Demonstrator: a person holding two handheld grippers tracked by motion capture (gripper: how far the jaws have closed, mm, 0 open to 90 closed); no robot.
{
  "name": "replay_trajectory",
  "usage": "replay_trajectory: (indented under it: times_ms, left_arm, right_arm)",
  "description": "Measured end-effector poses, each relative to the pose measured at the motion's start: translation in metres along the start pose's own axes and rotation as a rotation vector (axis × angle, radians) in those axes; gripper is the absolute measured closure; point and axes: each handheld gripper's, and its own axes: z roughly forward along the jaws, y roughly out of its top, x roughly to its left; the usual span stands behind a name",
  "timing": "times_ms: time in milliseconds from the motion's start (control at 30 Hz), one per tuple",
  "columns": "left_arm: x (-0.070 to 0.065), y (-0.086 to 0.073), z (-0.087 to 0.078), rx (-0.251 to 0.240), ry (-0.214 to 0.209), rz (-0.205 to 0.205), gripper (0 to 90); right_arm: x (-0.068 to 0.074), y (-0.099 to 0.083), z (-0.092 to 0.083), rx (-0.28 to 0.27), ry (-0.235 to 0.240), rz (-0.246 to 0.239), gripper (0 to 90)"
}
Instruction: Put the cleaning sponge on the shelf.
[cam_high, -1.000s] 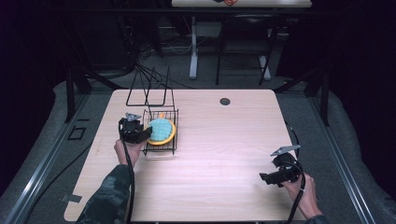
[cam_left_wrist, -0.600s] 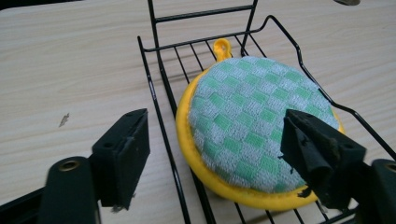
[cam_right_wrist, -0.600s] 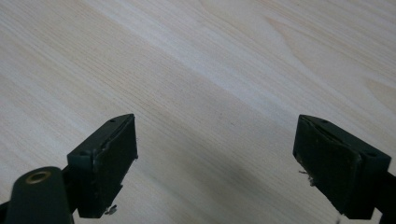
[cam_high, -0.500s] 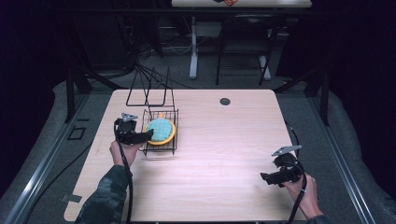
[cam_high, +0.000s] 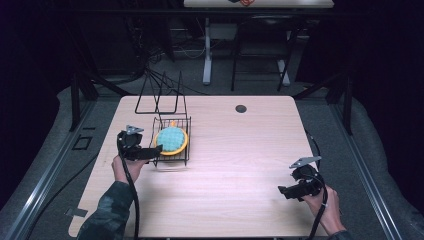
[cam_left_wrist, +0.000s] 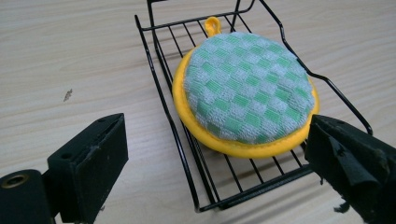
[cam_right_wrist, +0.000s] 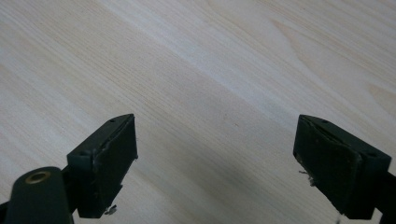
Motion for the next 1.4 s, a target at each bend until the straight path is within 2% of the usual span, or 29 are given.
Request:
replay_trajectory:
  times_ms: [433, 700, 967, 1167, 1267, 1400]
  left_arm:
    - [-0.009, -0.008, -0.021, -0.013, 0.006, 0.041, 2.7]
    - [-0.013, -0.022, -0.040, -0.024, 0.009, 0.051, 0.7]
    - [-0.015, -0.038, -0.052, 0.027, -0.009, 0.085, 0.2]
    - [-0.016, -0.051, -0.052, 0.089, -0.021, 0.109, 0.2]
    - [-0.015, -0.055, -0.052, 0.103, -0.017, 0.118, 0.2]
    - [-0.011, -0.057, -0.053, 0.114, -0.018, 0.112, 0.2]
  right_arm:
    - [0.001, 0.000, -0.002, 0.001, -0.002, -0.006, 13.1]
    - [0.002, 0.000, -0.005, -0.001, -0.007, -0.008, 13.2]
    - [0.003, 0.000, -0.005, 0.003, -0.005, -0.009, 13.6]
    - [0.003, 0.000, -0.004, 0.005, -0.003, -0.008, 13.6]
    - [0.003, 0.000, -0.003, 0.014, -0.002, -0.009, 13.6]
    - [0.002, 0.000, -0.004, 0.015, -0.005, -0.015, 13.6]
